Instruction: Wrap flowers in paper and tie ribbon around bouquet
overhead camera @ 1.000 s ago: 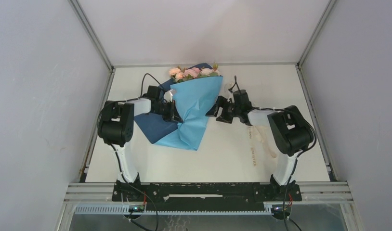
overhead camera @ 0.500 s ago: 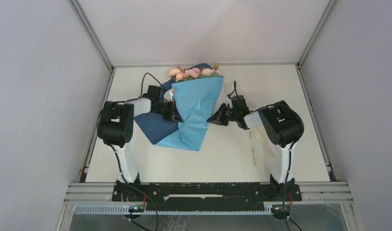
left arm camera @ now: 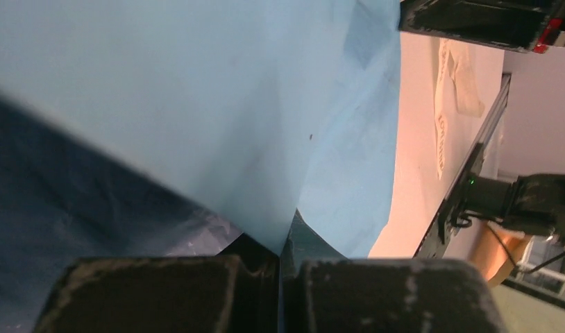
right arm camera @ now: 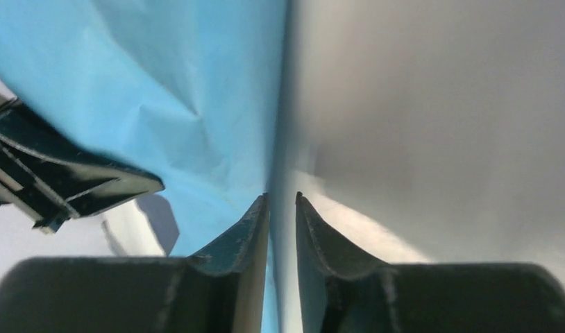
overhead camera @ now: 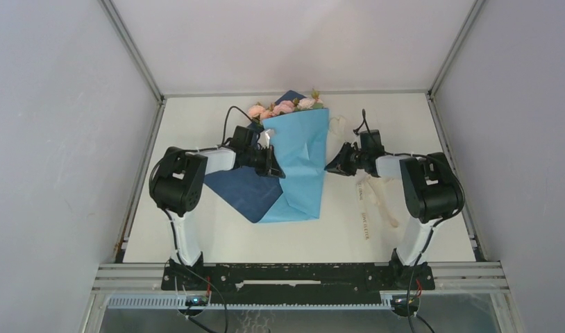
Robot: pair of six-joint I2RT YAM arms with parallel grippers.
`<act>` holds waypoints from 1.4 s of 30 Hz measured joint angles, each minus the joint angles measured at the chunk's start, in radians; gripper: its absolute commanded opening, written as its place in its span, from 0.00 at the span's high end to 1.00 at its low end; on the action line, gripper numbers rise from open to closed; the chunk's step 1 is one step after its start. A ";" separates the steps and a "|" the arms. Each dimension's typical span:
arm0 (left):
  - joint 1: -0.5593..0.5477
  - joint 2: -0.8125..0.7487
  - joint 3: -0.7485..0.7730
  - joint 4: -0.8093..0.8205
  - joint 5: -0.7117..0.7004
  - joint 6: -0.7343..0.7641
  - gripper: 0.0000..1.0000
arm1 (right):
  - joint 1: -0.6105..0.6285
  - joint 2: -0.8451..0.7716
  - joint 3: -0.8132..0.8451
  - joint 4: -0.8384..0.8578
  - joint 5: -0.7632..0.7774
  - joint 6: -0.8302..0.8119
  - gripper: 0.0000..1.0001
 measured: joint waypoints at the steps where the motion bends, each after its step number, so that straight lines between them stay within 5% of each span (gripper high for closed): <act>1: 0.001 0.000 -0.017 0.040 -0.008 -0.025 1.00 | -0.004 0.000 0.013 -0.032 0.018 -0.020 0.65; 5: 0.009 0.000 -0.075 0.125 -0.033 -0.110 1.00 | 0.003 -0.064 0.051 -0.190 0.143 -0.108 0.63; 12: 0.010 0.000 -0.085 0.173 -0.062 -0.174 1.00 | 0.269 -0.272 0.053 -0.246 0.231 -0.171 0.87; 18: 0.010 0.000 -0.093 0.174 -0.087 -0.175 1.00 | 0.413 -0.085 0.061 -0.110 0.087 -0.098 0.98; 20: 0.010 -0.002 -0.093 0.167 -0.098 -0.174 0.90 | 0.414 0.006 0.060 -0.080 0.059 -0.067 1.00; 26: 0.028 -0.077 -0.080 0.013 -0.132 -0.104 0.35 | 0.412 0.077 0.055 -0.035 0.016 -0.013 1.00; 31: 0.185 -0.234 -0.068 -0.172 -0.203 -0.017 0.02 | 0.413 0.075 0.047 -0.025 0.022 -0.002 1.00; 38: 0.544 -0.297 -0.068 -0.280 -0.435 0.003 0.00 | 0.422 0.073 0.037 0.008 0.029 0.001 1.00; 42: 0.573 -0.186 -0.049 -0.336 -0.470 -0.009 0.00 | 0.423 0.074 0.035 0.014 0.029 0.001 1.00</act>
